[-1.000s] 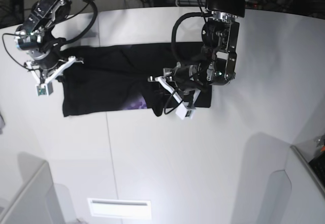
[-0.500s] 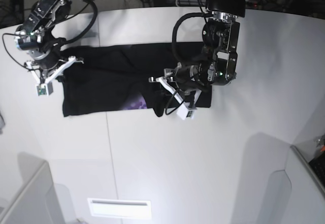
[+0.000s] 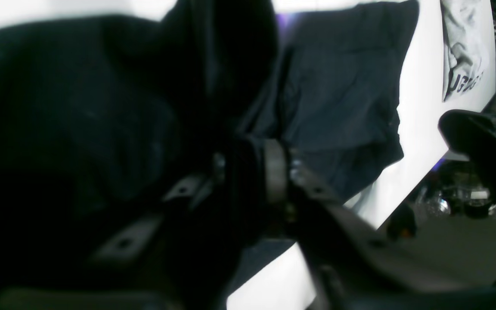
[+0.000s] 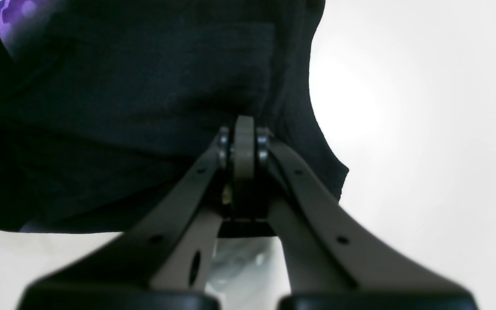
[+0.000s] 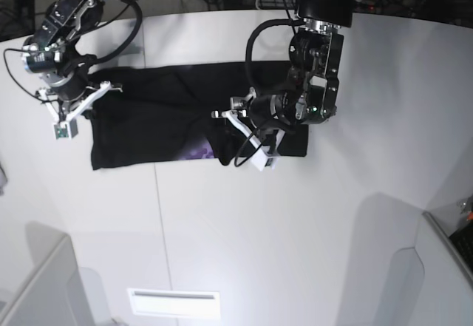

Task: Fold the T-shirt properly
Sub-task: 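Carry the strip end with the left gripper toward the right gripper, then open the left gripper and raise it off the folded strip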

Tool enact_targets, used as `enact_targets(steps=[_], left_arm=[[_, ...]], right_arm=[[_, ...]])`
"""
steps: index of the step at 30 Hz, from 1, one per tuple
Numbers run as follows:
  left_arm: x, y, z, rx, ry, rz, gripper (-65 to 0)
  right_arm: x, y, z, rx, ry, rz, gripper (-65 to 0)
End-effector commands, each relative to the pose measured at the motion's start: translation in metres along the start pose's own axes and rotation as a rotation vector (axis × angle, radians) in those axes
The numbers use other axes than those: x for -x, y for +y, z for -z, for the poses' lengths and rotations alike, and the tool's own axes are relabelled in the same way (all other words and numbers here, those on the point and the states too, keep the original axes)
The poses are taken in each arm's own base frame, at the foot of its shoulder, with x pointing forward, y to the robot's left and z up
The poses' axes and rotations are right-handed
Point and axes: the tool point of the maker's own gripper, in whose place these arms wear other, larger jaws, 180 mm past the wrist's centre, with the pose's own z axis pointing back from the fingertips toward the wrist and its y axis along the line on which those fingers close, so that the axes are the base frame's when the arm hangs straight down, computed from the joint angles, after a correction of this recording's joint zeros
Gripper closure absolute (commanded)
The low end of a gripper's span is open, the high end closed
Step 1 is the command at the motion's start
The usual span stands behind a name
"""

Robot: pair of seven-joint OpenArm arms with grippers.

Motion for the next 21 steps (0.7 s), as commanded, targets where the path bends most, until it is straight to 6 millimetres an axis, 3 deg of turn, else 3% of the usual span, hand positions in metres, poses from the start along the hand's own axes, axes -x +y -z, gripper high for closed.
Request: enact_targets(steps=[1,10,14,21], left_arm=[[-0.015,-0.010,0.000,0.031,-0.033,0.013,-18.4],[-0.017,-0.015,0.008,0.046,-0.017,0.000,-30.1],[-0.023,-0.024,0.010,0.064,-0.025,0.008,-30.3],[-0.002,-0.055,0.030,0.105,0.066,0.097,-30.3]], right_arm=[[-0.014,-0.001,-0.003,0.003,-0.049,-0.010,0.0],[-0.013,-0.001,-0.003,0.004,-0.047,-0.009,0.0],[-0.013,-0.001,-0.003,0.003,-0.047,-0.010,0.0],[-0.014,-0.001,-0.003,0.003,-0.050,-0.011,0.0]])
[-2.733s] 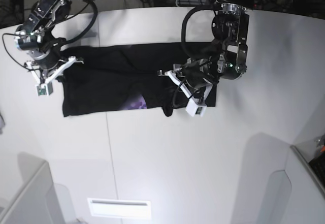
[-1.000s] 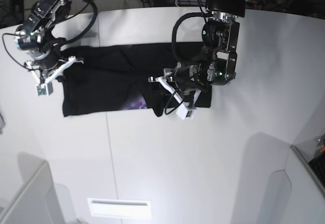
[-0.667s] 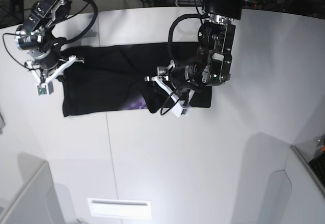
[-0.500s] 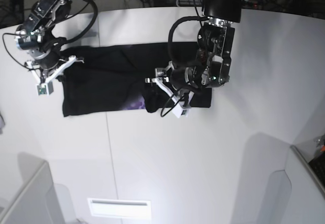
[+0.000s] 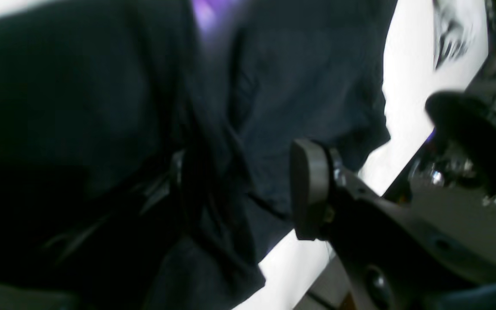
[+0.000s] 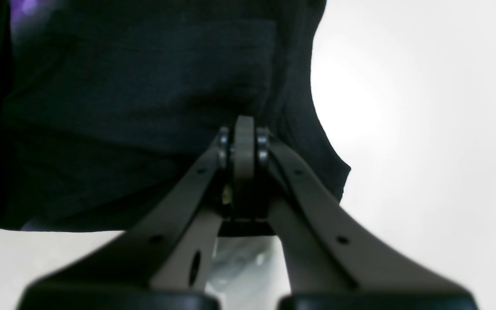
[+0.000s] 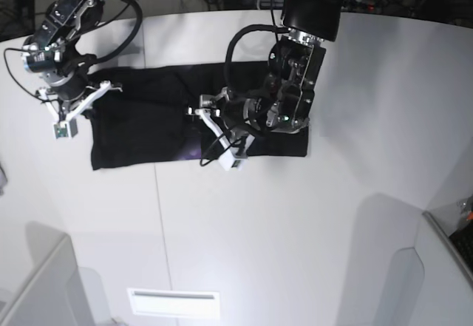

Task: Fold the T-shirt properly
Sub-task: 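Open the left gripper and raise it off the folded strip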

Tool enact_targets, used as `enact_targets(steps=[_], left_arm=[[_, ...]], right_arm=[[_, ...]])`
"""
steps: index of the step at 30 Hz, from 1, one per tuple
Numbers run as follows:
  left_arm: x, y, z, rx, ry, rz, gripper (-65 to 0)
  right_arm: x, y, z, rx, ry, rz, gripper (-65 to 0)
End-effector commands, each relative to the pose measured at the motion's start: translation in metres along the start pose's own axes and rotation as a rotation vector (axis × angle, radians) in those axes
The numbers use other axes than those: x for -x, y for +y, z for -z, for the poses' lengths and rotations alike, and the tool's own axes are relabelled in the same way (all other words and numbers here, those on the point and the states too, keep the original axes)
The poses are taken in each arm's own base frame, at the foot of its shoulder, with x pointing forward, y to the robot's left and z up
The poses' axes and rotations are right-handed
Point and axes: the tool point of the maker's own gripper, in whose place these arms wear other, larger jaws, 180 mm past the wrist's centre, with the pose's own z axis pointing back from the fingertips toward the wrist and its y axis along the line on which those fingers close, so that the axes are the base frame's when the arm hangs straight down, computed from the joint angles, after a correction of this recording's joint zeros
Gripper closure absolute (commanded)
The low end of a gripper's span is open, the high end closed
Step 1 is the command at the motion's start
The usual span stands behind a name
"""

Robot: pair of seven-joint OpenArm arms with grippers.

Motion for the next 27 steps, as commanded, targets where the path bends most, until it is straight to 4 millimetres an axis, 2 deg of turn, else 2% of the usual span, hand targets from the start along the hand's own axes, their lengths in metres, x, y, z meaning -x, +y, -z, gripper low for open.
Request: enact_targets(steps=[1,4,6,8,9,11,12,15,17,19,22,25,27], left_arm=[[-0.013,-0.020,0.002,0.046,-0.021,0.026,-29.3],[-0.018,-0.023,0.002,0.053,-0.024,0.036,-28.8],[-0.034,-0.027,-0.014,0.095,-0.090,0.006,-23.7],[-0.046,0.001,-0.045,0.087,-0.178,-0.064,-10.0],[-0.053,0.017,-0.066,0.086,-0.234,-0.100,0.0],[-0.058,0.052,-0.108,0.062,-0.321,-0.158,0.0],[-0.055,0.070,-0.126,0.038,-0.344,-0.178,0.0],[-0.037,0.127,-0.183,-0.085,-0.393,-0.223,0.0],[-0.020,0.160,-0.215,-0.205,-0.397,-0.230,0.0],[-0.005,0.187,-0.247,-0.335,-0.411,-0.191,0.0],[0.013,0.210,-0.282,-0.517,-0.430,-0.024,0.0],[0.035,0.223,-0.292,-0.634,-0.392,0.146,0.0],[0.048,0.223,-0.286,-0.661,-0.360,0.241,0.0]], right_arm=[[-0.015,-0.002,-0.003,0.005,-0.052,-0.010,0.0],[-0.016,-0.003,-0.004,0.009,-0.056,-0.008,0.0],[-0.021,-0.003,-0.003,0.010,-0.066,-0.007,0.0],[-0.021,-0.004,-0.002,0.011,-0.043,-0.008,0.0],[-0.022,-0.005,-0.001,0.011,-0.023,-0.007,0.0],[-0.025,-0.005,0.000,0.011,0.019,-0.008,0.0],[-0.029,-0.005,0.000,0.012,0.030,-0.008,-4.1],[-0.045,-0.005,0.002,0.010,0.029,-0.008,-29.1],[-0.052,-0.003,0.006,-0.003,0.028,-0.002,-41.1],[-0.056,0.000,0.016,-0.030,0.036,0.012,-42.9],[-0.050,-0.004,0.034,-0.067,0.088,0.028,-40.7],[-0.047,-0.010,0.050,-0.097,0.126,0.049,-40.4],[-0.046,-0.024,0.052,-0.086,0.133,0.091,-40.4]])
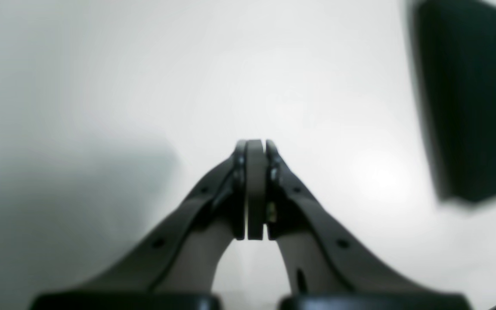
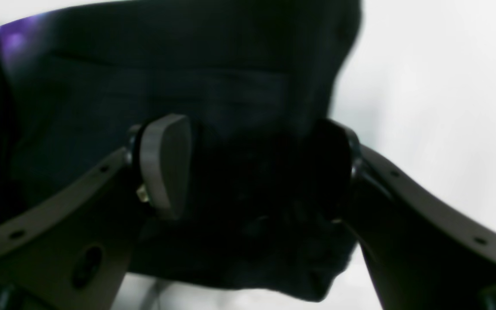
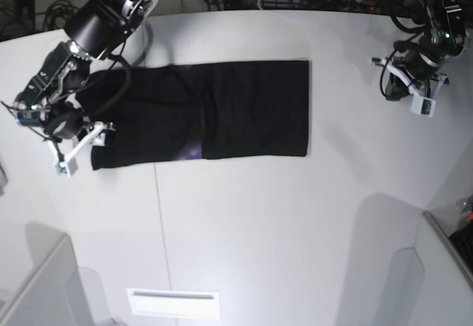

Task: Fold the T-shirt properly
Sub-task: 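Open the left gripper and raise it off the folded strip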

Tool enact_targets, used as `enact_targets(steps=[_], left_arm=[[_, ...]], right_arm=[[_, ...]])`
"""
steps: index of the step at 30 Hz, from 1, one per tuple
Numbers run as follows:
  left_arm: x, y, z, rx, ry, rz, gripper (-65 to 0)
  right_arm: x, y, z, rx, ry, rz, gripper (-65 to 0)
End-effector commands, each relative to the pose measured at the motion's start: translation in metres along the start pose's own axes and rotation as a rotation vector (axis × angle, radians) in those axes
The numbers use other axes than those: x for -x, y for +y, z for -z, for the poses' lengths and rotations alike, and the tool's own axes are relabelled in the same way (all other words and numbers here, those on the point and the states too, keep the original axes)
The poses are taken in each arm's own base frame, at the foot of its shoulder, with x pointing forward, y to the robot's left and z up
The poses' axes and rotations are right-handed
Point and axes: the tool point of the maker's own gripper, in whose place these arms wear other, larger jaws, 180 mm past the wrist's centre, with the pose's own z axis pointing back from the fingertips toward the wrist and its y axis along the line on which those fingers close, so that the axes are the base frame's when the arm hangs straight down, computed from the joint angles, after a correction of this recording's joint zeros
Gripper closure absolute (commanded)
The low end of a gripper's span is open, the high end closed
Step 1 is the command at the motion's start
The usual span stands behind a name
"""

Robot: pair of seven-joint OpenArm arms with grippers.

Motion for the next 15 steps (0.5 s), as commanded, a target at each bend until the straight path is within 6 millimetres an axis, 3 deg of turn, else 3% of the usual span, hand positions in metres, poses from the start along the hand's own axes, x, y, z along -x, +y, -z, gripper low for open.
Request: enact_targets(steps=[1,5,10,15], left_arm=[[-0.003,-0.002,-0.003,-0.005,-0.036,0.024,0.0],[0.018,-0.016,0.004,0.002,-0.012,0.078,0.0],[0.023,-0.025,0.019,0.001,-0.002,0.046,0.0],[0.014,-0.027,0.024,0.007,-0.027,0.037,0.0]], right_arm=[[-0.021,-0.011,-0.008,0.017,-0.062,0.009,-40.4],[-0.013,-0.035,0.000,0.009,-0.013,0.070,-40.5],[0.010,-0.041,0.014,-0.037,0.049,0.141,-41.0],[0.015,-0.032,0.022,-0.163,0.032,0.217,-40.7]])
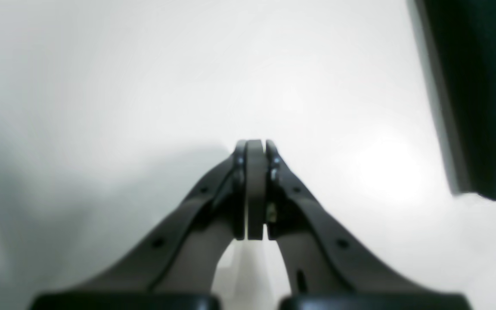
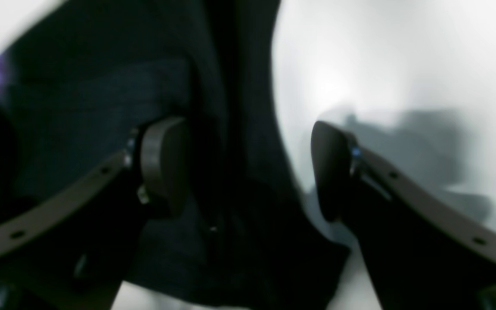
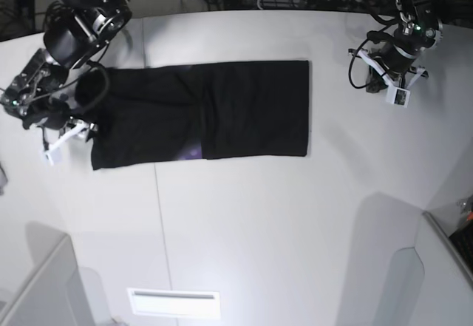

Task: Fold the T-shirt properly
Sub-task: 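Open the left gripper and raise it off the folded strip, then grasp the folded end with the left gripper and the other end with the right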

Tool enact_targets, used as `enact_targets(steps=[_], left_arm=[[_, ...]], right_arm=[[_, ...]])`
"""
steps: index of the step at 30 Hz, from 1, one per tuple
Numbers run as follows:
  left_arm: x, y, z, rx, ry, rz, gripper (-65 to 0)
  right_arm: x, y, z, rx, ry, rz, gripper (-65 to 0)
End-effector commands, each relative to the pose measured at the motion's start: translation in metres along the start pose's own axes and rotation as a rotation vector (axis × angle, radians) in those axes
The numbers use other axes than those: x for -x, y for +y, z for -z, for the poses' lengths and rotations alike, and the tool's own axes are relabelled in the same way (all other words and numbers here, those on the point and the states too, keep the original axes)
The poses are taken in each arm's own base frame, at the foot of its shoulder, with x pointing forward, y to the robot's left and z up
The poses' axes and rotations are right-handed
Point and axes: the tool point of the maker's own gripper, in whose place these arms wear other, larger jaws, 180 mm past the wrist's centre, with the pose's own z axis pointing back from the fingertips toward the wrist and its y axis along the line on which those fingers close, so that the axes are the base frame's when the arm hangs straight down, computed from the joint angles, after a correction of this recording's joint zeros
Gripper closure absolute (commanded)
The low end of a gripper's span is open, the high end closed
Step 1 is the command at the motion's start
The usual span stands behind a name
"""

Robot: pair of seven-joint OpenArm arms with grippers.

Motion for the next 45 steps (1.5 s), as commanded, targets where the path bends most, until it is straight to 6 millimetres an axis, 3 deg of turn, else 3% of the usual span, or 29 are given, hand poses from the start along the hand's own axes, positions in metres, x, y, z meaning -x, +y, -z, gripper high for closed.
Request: enact_targets(steps=[1,10,17,26,32,37,40,45], left_arm=[[-0.011,0.002,-0.003,0.003,-0.036,0.009,0.0],[-0.017,-0.035,0.013,0.098,-0.035,0.054,0.0],[-0.013,-0.041,0.032,0.092,-0.007,0.004,0.0],[-0.021,-0.053,0.038,0.123,-0.017,0.016,0.0],[-0.025,-0.069,0.043,0.163,-0.020,0.038,0.0],[-0.026,-0.068,0.043,0.160,-0.022,0.037,0.0],[-0.023,-0.067,0.045,0.160,-0.014,0.032,0.0],[-0.013,-0.068,0.056,0.166,0.018,-0.004,0.0]], right_arm=[[-0.006,-0.004,-0.003,0.001,-0.003,-0.003,-40.5],[0.026,-0.002,0.013,-0.038,0.083,0.038,-40.4],[0.063,-0.012,0.005,-0.006,0.198,0.042,-40.2],[0.066,-0.014,-0.002,0.013,0.217,0.027,-40.2],[0.083,0.013,0.016,-0.035,0.277,-0.020,-40.2],[0.080,0.018,0.020,-0.042,0.253,-0.025,-39.9],[0.080,0.017,0.020,-0.042,0.248,-0.021,-32.0],[0.066,0.015,0.022,-0.034,0.173,-0.025,-5.7]])
